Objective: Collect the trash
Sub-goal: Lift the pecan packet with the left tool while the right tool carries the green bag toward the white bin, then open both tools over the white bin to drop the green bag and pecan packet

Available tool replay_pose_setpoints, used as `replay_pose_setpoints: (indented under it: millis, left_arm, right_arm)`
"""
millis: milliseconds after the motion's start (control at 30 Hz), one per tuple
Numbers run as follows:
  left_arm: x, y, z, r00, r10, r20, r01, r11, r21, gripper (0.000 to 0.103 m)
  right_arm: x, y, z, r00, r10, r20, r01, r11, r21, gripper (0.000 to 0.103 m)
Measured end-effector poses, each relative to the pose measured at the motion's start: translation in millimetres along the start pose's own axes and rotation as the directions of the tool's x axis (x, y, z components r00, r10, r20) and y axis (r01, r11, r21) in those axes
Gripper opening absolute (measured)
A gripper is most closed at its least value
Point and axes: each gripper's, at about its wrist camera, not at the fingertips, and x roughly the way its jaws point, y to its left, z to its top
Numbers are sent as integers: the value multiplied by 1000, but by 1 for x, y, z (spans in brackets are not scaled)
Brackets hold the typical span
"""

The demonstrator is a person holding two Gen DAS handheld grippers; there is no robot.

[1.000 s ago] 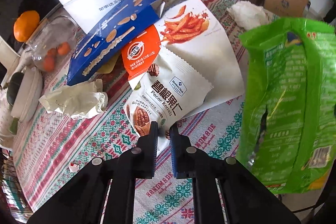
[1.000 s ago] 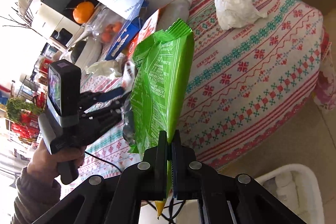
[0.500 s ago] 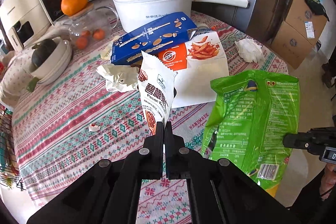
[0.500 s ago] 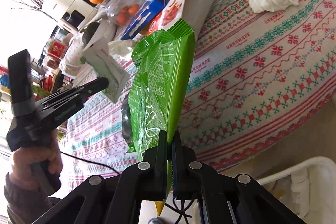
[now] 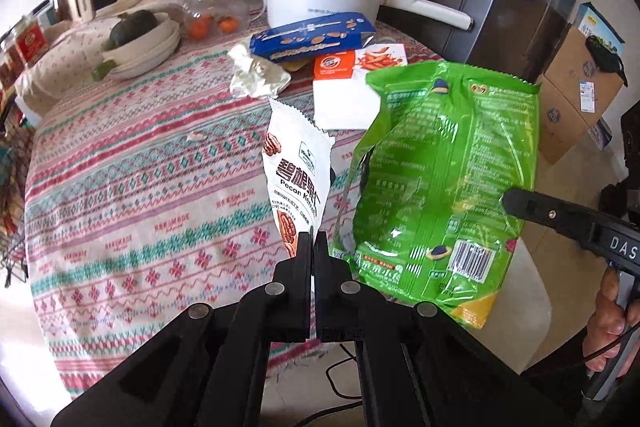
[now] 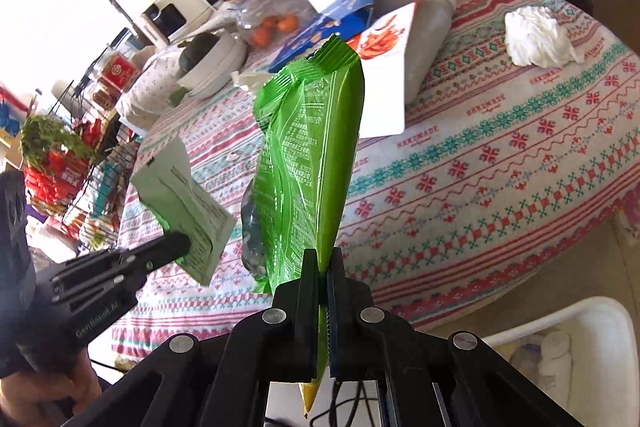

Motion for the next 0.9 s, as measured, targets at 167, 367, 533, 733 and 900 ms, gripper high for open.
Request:
replay_pose_setpoints:
  millis: [167, 367, 533, 733, 900]
  left_arm:
    - [-2, 9, -26, 999, 47, -23, -48, 998, -44, 0]
    - [-19, -9, -42, 1000, 7, 15, -7, 1000, -17, 0]
    - [-22, -39, -46, 990, -140, 5, 140, 990, 25, 0]
    - [-10, -89, -58, 948, -309, -82, 315, 946, 74, 0]
    - [12, -128, -74, 900, -389, -195, 412, 906, 94, 0]
  right_arm:
    - [-6, 13, -14, 1000, -10, 4, 10, 1000, -29, 2]
    - [-32, 15, -35, 999, -21, 37, 22, 999, -40, 2]
    - [-79, -2, -56, 986, -101, 129, 105, 994, -27, 2]
    - [-108, -38, -86, 939, -294, 177, 294, 955, 27, 2]
    - [-112, -54, -105, 907, -392, 156, 387, 920, 63, 2]
